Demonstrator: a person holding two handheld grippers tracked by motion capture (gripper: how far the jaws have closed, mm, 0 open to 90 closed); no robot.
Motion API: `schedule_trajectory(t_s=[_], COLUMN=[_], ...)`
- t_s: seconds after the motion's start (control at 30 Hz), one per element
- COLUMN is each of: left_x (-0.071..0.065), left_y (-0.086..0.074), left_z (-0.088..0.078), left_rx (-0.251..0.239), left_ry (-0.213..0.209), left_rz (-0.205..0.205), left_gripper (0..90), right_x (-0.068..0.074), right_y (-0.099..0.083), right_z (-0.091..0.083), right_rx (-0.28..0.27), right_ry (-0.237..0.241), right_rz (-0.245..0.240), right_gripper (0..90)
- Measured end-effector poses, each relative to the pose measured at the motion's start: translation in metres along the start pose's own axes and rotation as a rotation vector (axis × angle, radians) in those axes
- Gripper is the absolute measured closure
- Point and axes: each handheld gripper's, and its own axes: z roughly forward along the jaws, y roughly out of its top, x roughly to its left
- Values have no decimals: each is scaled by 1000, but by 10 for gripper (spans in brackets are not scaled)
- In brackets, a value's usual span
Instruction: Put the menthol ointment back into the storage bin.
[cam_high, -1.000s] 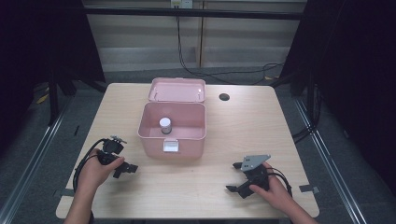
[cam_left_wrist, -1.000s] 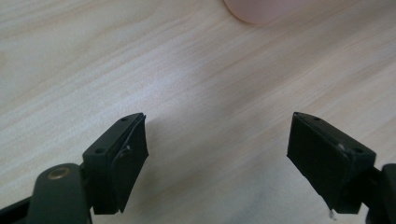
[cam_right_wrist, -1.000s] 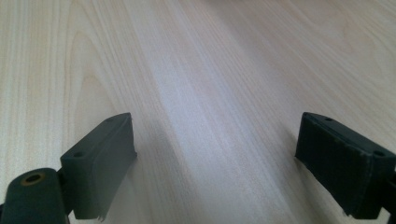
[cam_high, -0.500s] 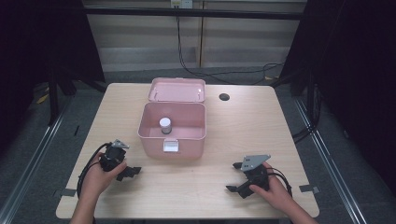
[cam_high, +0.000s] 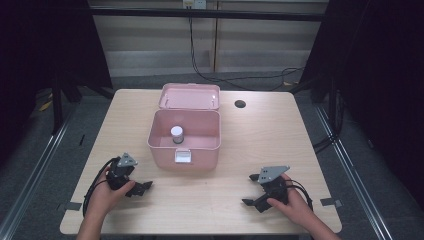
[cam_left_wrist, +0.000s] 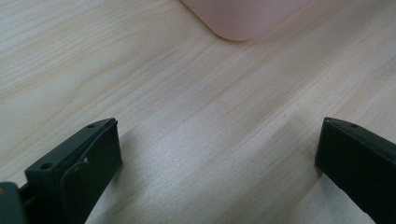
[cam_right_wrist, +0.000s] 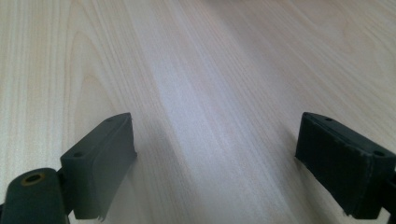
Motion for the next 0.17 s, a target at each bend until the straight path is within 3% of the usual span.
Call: schedule_trajectory(t_s=[0.17], left_x=[0], left_y=[-2], left_z=[0], left_rx=[-13], left_ry=[0], left_rz=[0], left_gripper=[0], right_x=[0], right_y=[0], right_z=[0], right_rx=[0], right_ry=[0], right_rz=[0], right_gripper=[110])
